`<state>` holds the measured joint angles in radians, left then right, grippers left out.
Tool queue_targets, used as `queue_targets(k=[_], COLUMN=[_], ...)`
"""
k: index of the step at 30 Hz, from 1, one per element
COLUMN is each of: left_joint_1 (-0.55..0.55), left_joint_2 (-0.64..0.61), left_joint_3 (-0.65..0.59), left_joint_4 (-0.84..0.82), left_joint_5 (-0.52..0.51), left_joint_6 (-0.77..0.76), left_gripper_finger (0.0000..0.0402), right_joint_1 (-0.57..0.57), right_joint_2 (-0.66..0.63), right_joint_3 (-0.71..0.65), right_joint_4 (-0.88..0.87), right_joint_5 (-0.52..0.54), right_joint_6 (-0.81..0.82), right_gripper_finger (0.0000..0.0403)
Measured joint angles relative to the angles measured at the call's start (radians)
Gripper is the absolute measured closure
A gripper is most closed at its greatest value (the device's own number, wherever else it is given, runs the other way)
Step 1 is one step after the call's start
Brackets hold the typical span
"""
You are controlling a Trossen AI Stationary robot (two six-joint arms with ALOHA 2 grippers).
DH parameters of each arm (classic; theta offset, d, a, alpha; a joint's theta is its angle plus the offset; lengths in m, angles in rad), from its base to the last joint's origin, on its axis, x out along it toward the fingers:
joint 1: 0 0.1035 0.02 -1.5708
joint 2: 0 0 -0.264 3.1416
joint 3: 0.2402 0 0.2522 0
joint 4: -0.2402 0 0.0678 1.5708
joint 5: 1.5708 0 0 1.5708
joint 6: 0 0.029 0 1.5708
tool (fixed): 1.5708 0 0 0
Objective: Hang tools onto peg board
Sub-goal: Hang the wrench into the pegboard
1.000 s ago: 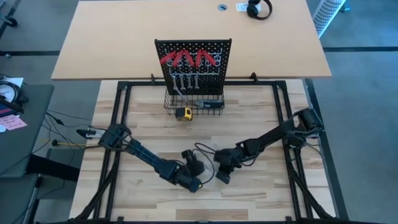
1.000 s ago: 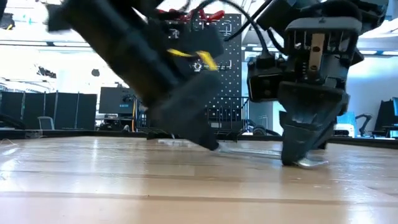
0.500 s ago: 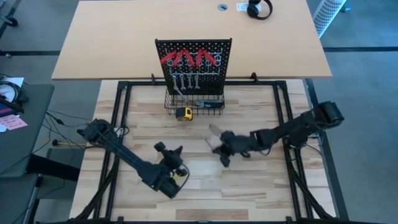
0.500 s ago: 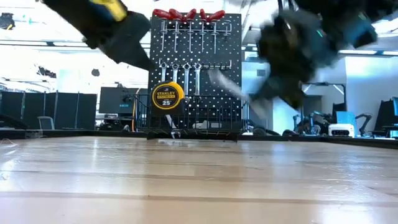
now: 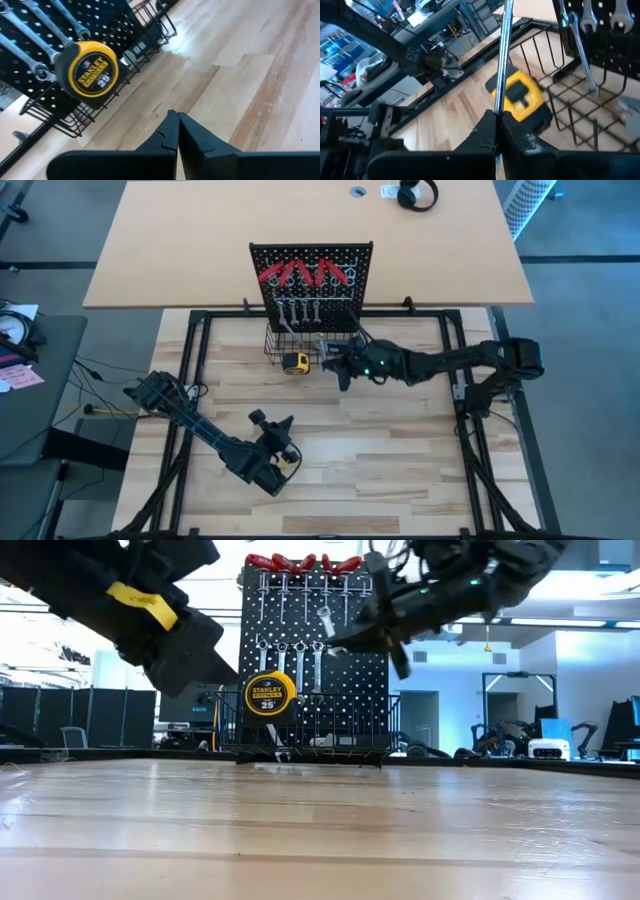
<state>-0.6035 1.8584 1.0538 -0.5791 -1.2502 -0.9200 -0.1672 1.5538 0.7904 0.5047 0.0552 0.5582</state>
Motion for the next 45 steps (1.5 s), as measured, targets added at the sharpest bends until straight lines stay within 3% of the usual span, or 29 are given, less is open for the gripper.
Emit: queue_targets(k=[21, 37, 45], left_joint_1=[0.003, 0.011, 0.012], left_joint_2=[-0.001, -0.001, -0.001], left_joint_3=[0.002, 0.002, 0.002], left_joint_4=[0.032, 0.043, 0.048], left_joint_5=[0.060, 0.059, 0.059], left_joint_6=[0.044, 0.045, 0.045], left_gripper_finger=[0.0402, 0.0402, 0.0401], right_joint_1=[-0.209, -0.276, -0.287], right_joint_2=[0.020, 0.023, 0.023], right_joint_3=[0.038, 0.041, 0.039], right_joint_4=[-0.032, -0.083, -0.106], right_joint_5=[-0.043, -0.099, -0.081], right_joint_6=[0.015, 0.056, 0.084], right_gripper_finger=[0.0392, 0.0392, 0.0356])
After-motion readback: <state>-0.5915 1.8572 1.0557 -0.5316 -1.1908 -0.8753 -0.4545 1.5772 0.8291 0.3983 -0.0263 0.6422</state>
